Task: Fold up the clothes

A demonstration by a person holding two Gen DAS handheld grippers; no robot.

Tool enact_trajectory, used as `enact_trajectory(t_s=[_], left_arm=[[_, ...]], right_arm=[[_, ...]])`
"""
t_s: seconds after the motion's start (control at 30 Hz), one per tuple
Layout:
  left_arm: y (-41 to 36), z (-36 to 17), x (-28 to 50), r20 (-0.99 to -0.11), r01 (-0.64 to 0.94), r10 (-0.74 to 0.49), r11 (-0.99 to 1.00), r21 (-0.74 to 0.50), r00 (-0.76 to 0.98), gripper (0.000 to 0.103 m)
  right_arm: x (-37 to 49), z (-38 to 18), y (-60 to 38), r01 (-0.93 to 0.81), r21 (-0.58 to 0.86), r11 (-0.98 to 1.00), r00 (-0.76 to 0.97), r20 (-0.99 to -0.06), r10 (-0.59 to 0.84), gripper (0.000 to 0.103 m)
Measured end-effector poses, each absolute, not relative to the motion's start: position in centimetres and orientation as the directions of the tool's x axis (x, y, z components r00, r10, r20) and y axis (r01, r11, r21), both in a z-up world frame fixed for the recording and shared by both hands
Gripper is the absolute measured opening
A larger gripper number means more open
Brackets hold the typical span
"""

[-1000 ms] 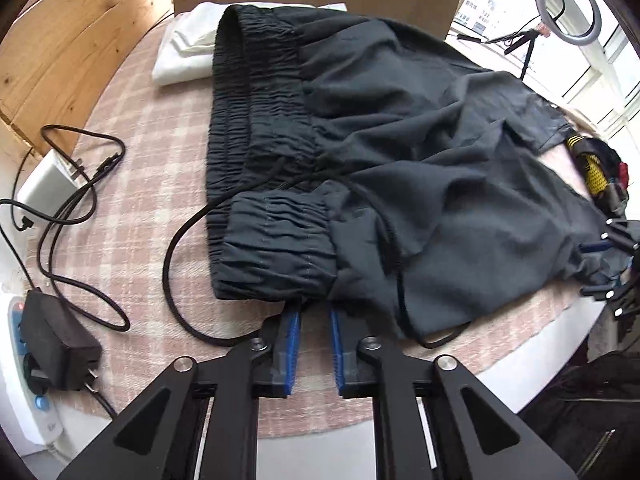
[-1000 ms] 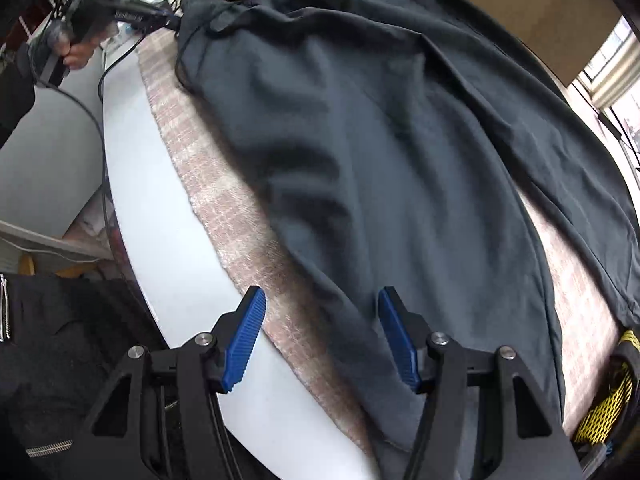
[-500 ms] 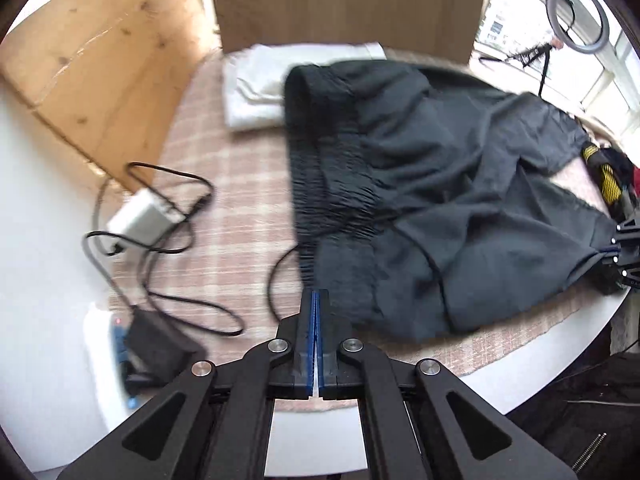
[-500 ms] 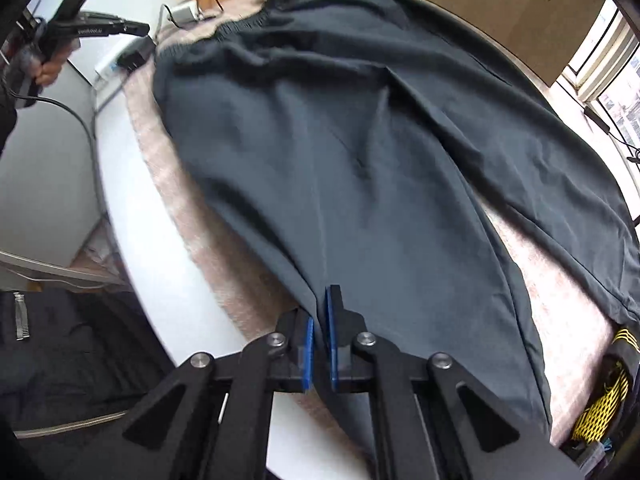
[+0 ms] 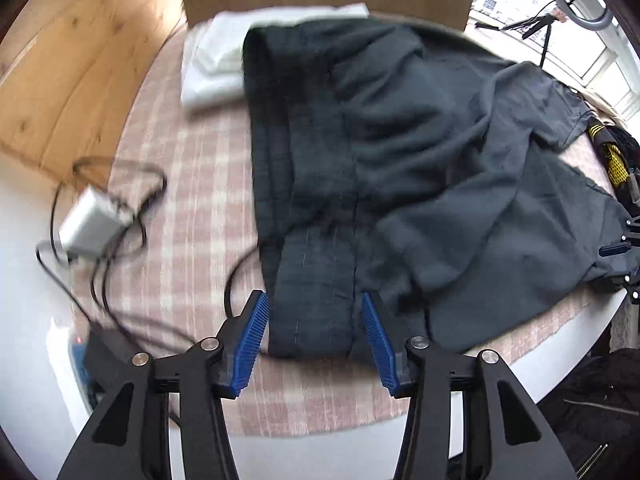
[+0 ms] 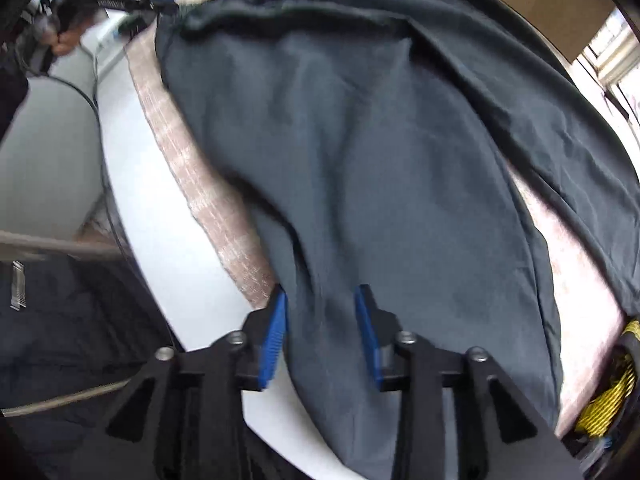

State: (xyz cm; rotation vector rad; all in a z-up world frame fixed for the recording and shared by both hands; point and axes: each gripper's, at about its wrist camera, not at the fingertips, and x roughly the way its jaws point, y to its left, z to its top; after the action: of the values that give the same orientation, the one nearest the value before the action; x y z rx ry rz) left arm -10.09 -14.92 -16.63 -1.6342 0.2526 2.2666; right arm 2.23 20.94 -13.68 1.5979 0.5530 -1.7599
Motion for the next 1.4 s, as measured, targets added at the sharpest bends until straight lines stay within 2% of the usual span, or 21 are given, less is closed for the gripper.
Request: enact_trajectory(t_s=[0.07, 0.17, 0.37, 0.4, 0.43, 0.53, 0.67, 0.83, 1.0, 1.1, 1.27, 1.4], left_arm=[[-14.2, -15.0, -12.5, -0.924, -0.367, 0.196, -0.928, -0.066, -0.329, 0.046], [-12.5, -14.1, -17.0, -0.911, -0.370, 0.194, -0.928, -0.050, -0.364, 0.046], [-10.4, -17.3, -24.5, -0.944, -0.345, 0.136, -0.938, -0.025, -0.301, 0.045], [-10.3, -17.8, -25.1, -0.948, -0.340, 0.133, -0.940, -0.028, -0.290, 0.042], [-10.2, -18.3, -25.6, -0.951, -0.335, 0.133, -0.942, -0.034, -0.279, 0.032], [-10.1, -18.2, -26.2, -0.949, -0.320, 0.143, -0.946, -0.047, -0.282, 0.021], [-10.2, -16.7, -26.5, -0.929, -0.311, 0.168, -0.949, -0.062, -0.329, 0.015], [-13.0, -13.6, -28.3, -0.882, -0.219, 0.240, -0.962, -0.161, -0.406, 0.010], [-12.6, -13.9, -28.8, -0.894, -0.256, 0.246, -0.954, -0.155, -0.376, 0.012], [-11.9, -14.1, -28.9, -0.896, -0.292, 0.265, -0.942, -0.163, -0.357, 0.029], [-10.8, -15.2, -29.4, -0.919, -0.328, 0.218, -0.939, -0.106, -0.329, 0.029], [-10.5, -15.9, -29.7, -0.934, -0.329, 0.186, -0.941, -0.080, -0.306, 0.027]], right_arm=[[1.4, -12.8, 22.0, 0.685, 0.174, -0.707, -0.007, -0.969, -0.246, 0.040], [0.9, -12.7, 22.6, 0.650, 0.151, -0.745, -0.033, -0.973, -0.226, 0.040], [-0.4, -13.4, 26.0, 0.595, 0.171, -0.785, -0.010, -0.975, -0.221, 0.040], [-0.3, -13.4, 26.4, 0.587, 0.176, -0.790, -0.008, -0.975, -0.223, 0.040], [-0.3, -13.5, 26.8, 0.580, 0.175, -0.796, -0.008, -0.975, -0.221, 0.040], [-0.4, -13.8, 28.1, 0.559, 0.180, -0.809, 0.000, -0.976, -0.218, 0.040], [-1.4, -14.0, 29.2, 0.552, 0.175, -0.815, 0.005, -0.978, -0.206, 0.040], [-3.8, -13.5, 30.4, 0.546, 0.189, -0.816, 0.025, -0.977, -0.210, 0.040], [-6.7, -11.7, 31.7, 0.537, 0.184, -0.823, -0.001, -0.976, -0.219, 0.040], [-8.4, -9.6, 33.0, 0.510, 0.213, -0.833, -0.023, -0.965, -0.261, 0.040], [-10.8, -2.8, 35.8, 0.465, 0.249, -0.850, -0.141, -0.926, -0.349, 0.040], [-12.8, 3.2, 34.8, 0.440, 0.277, -0.854, -0.302, -0.851, -0.431, 0.040]])
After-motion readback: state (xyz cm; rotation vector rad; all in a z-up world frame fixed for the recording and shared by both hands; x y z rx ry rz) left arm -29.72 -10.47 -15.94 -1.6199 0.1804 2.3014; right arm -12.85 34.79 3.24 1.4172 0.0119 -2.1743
